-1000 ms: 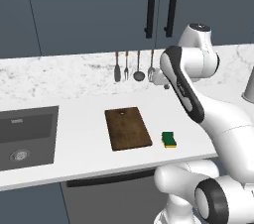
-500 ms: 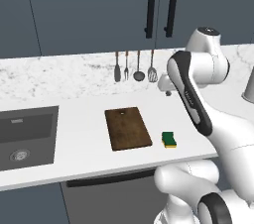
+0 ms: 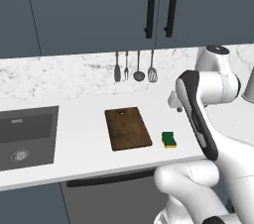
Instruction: Pick up the sponge from the counter and clean the cutting board by briefly scrubbing or pressing down on the cutting board. Once finished, release the sponge.
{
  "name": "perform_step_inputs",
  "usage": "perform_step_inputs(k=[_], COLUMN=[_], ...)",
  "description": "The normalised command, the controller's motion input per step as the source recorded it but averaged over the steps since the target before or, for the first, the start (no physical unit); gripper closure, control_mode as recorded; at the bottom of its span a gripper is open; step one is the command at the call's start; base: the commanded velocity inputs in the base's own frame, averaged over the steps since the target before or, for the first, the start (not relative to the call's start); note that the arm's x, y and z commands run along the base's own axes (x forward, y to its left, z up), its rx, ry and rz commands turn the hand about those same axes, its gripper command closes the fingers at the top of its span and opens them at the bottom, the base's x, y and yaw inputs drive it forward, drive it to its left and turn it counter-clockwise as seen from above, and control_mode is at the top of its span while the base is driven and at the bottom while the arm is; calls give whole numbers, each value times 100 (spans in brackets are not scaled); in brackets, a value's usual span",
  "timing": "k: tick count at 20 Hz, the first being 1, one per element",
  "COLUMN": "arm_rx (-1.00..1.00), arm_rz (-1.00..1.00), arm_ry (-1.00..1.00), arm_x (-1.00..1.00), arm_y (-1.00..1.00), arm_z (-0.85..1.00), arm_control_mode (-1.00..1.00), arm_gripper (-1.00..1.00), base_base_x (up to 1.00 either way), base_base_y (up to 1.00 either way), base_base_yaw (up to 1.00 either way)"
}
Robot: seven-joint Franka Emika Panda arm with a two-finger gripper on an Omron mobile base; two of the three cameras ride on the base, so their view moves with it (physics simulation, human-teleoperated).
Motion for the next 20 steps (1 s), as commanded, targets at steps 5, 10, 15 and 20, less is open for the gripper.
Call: perform_step_inputs(k=[5, 10, 15, 20], arm_rx=[3, 12, 4, 0], arm_rz=[-14, -15, -4, 0], arm_ry=[0, 0, 3, 9], arm_x=[-18, -2, 4, 11], arm_y=[-9, -1, 0, 0], arm_z=[-46, -26, -14, -14], arm_control_mode=[-100, -100, -100, -100], arm_gripper=[-100, -100, -100, -100], base_base_x=[0, 0, 0, 0], base_base_y=[0, 0, 0, 0], base_base_yaw=[0, 0, 0, 0])
